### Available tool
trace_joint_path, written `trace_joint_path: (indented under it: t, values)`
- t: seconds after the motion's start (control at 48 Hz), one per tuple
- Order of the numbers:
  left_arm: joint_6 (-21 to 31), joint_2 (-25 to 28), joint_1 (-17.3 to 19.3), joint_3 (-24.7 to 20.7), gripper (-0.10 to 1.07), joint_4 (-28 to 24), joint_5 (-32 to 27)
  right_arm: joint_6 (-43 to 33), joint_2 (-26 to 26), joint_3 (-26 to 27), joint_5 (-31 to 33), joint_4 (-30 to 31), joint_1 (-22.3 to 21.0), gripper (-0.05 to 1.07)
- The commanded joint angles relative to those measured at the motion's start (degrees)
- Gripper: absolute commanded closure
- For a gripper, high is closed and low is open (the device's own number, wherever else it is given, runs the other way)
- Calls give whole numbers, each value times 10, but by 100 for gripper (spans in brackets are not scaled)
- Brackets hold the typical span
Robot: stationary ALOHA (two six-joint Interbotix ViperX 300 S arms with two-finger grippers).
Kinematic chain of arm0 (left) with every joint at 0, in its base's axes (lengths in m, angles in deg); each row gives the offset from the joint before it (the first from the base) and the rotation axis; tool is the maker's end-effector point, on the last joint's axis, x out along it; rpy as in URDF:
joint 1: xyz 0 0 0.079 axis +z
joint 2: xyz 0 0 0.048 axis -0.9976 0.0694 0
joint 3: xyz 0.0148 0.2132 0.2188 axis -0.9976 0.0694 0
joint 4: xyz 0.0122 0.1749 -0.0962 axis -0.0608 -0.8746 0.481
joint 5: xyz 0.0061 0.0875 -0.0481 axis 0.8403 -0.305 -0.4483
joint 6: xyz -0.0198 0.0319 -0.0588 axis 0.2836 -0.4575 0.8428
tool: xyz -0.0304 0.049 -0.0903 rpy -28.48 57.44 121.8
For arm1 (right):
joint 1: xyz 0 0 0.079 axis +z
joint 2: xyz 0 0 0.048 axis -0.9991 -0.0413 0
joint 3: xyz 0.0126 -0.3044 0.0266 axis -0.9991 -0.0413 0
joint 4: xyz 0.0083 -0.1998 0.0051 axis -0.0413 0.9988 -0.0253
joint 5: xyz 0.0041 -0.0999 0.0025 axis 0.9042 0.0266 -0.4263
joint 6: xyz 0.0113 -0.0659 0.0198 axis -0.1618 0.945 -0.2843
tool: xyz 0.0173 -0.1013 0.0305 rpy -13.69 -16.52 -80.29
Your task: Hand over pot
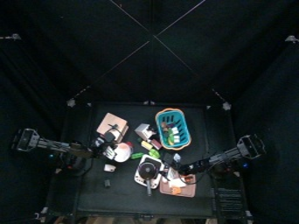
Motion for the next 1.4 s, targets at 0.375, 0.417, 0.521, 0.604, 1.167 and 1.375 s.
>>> trace_joint_path:
  t: [0.375,0.417,0.521,0.604,1.167,1.375]
  values:
    - [0,118,-5,-131,60,-28,-3,-43,0,56,25,-52,-99,-1]
    - [0,124,-4,-137,60,-29,-4,-48,1,57,31,-54,-105,-1]
    - [1,142,-6,-148,60,-33,4,-56,8,57,45,-47,-120,-1]
    - [-1,157,-7,-155,60,-33,14,-56,11,58,44,-33,-123,-1]
    - [-1,208,-11,-220,60,-37,35,-53,-33,83,19,60,-128,-1]
    - [-1,217,-11,-238,60,-56,35,-52,-42,81,21,58,-132,0]
